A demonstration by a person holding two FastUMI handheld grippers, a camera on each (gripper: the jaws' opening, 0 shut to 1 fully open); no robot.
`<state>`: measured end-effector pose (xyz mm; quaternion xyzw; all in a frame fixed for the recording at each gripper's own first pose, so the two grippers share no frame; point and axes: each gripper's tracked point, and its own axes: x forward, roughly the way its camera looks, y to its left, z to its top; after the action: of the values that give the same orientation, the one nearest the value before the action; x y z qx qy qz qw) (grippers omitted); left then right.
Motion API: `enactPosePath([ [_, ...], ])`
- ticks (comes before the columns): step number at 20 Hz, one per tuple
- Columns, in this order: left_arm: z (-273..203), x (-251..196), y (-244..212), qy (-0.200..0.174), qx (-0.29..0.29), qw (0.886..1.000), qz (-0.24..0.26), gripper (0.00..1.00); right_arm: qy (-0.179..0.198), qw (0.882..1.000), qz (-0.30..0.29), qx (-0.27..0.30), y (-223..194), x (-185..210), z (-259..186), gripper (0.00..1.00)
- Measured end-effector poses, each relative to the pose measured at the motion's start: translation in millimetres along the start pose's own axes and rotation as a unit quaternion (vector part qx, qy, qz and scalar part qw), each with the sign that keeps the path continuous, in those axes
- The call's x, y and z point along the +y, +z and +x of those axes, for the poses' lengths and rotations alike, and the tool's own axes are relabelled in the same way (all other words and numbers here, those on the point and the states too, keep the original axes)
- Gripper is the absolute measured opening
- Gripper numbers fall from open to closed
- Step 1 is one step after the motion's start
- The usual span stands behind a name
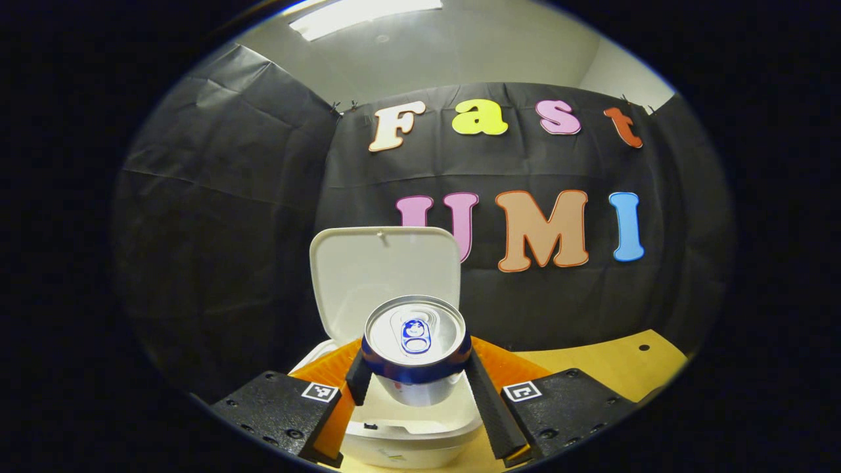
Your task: Press the lid of the desktop garbage bin to open it, pick up the crumpled paper on the desktop and throw it into the bin, then pick up the pop can on the desktop and drop it into the bin, and finally close the garbage bin lid.
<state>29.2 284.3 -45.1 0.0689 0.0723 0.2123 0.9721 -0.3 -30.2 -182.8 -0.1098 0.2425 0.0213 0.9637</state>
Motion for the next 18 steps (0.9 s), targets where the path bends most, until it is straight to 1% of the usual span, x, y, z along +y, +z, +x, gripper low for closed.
enactPosePath([
  [4,2.4,15.9,-2.9,0.019,0.009,1.0,0.008,0.8,0.005,1.0,-0.001,-0.005,5.1,10.3,-2.3,0.99],
  [5,2.1,17.8,4.5,0.018,0.003,1.0,0.008,0.86,0.006,1.0,-0.002,-0.01,6.2,12.0,-3.9,0.99],
  [6,0.7,17.5,16.2,0.014,-0.01,1.0,0.008,0.87,0.006,1.0,-0.005,-0.012,6.8,13.6,-5.4,0.99],
  [9,9.8,19.1,72.5,-0.004,-0.05,0.999,0.002,0.88,0.004,1.0,-0.008,-0.015,8.2,18.8,-7.5,0.99],
  [10,15.3,20.6,92.6,-0.007,-0.06,0.998,0.003,0.87,0.001,1.0,-0.008,-0.016,9.0,19.3,-8.8,0.99],
  [11,21.5,25.9,109.7,-0.005,-0.067,0.998,0.005,0.88,-0.003,1.0,-0.005,-0.017,9.1,19.5,-10.5,0.99],
  [12,28.4,28.6,127.3,-0.008,-0.075,0.997,0.007,0.92,-0.007,1.0,-0.002,-0.018,7.9,19.3,-13.0,0.99],
  [13,36.8,28.9,141.3,-0.012,-0.079,0.997,0.006,0.92,-0.012,1.0,0.001,-0.018,5.5,19.5,-15.0,0.99],
  [15,55.8,23.4,156.7,-0.031,-0.075,0.997,-0.003,0.92,-0.023,1.0,0.01,-0.015,-0.4,18.4,-19.9,0.99],
  [18,88.6,22.9,156.9,-0.047,-0.052,0.997,-0.013,0.92,-0.043,0.998,0.035,-0.011,-7.9,17.8,-29.2,0.99],
])
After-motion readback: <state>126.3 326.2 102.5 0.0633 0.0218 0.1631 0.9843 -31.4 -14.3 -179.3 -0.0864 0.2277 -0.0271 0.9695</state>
